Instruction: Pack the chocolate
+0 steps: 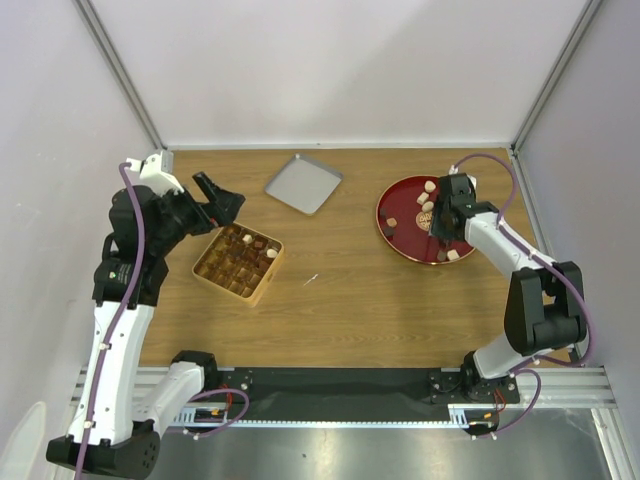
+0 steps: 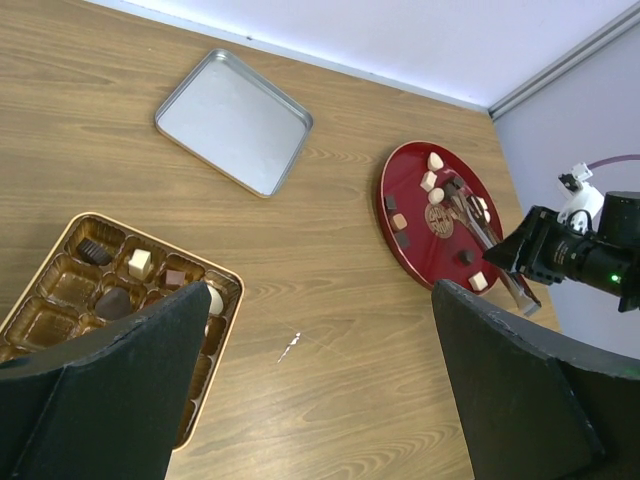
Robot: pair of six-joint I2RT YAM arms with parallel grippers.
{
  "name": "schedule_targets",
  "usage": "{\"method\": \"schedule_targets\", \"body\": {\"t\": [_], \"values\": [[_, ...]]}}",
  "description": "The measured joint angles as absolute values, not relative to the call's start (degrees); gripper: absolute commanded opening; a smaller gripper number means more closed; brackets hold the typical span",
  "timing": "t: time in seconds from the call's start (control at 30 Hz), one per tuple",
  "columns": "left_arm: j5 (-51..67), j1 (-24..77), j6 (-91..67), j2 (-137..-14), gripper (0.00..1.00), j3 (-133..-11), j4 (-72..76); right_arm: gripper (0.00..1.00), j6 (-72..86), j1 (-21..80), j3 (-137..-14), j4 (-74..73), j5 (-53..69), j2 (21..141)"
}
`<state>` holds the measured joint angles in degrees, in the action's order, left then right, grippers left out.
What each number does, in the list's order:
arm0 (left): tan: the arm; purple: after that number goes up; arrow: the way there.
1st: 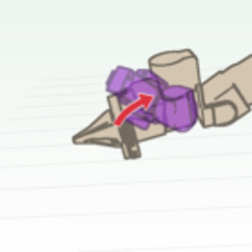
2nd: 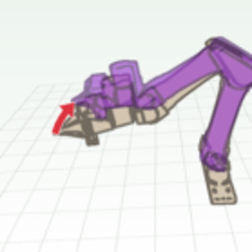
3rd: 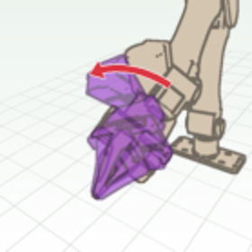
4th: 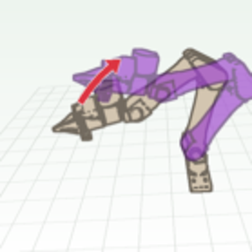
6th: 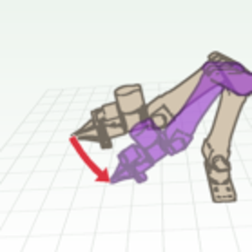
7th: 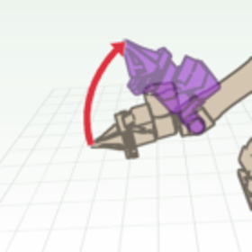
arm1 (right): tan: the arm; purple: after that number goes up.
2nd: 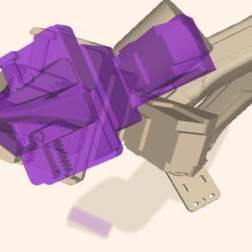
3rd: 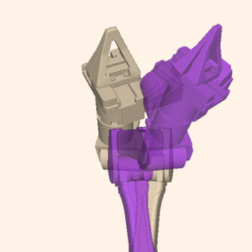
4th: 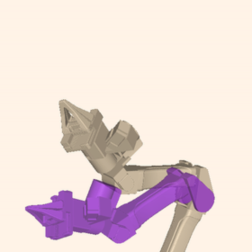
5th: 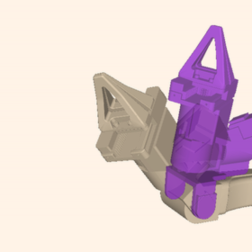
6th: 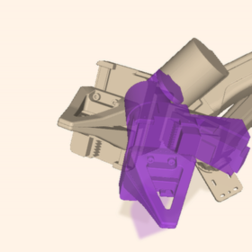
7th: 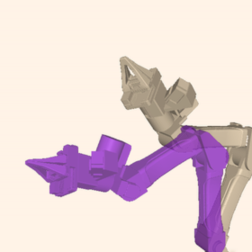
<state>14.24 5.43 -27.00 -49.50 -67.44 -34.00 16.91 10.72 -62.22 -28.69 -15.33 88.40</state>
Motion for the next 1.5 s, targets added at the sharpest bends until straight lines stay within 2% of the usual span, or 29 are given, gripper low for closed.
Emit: {"method": "schedule_targets", "body": {"t": [0.87,1.13,1.5], "values": [[14.1,5.4,-26.9,-49.8,1.0,-67.4,-33.6,0.49,16.9,9.4,-63.5,-24.1,-12.6,93.7],[14.1,5.4,-26.9,-49.8,1.0,-67.4,-33.6,0.37,16.9,9.3,-64.3,-23.7,-12.1,94.2],[14.1,5.4,-26.9,-49.7,1.0,-68.0,-33.8,0.36,17.1,9.3,-64.1,-27.6,-10.4,87.7]]}}
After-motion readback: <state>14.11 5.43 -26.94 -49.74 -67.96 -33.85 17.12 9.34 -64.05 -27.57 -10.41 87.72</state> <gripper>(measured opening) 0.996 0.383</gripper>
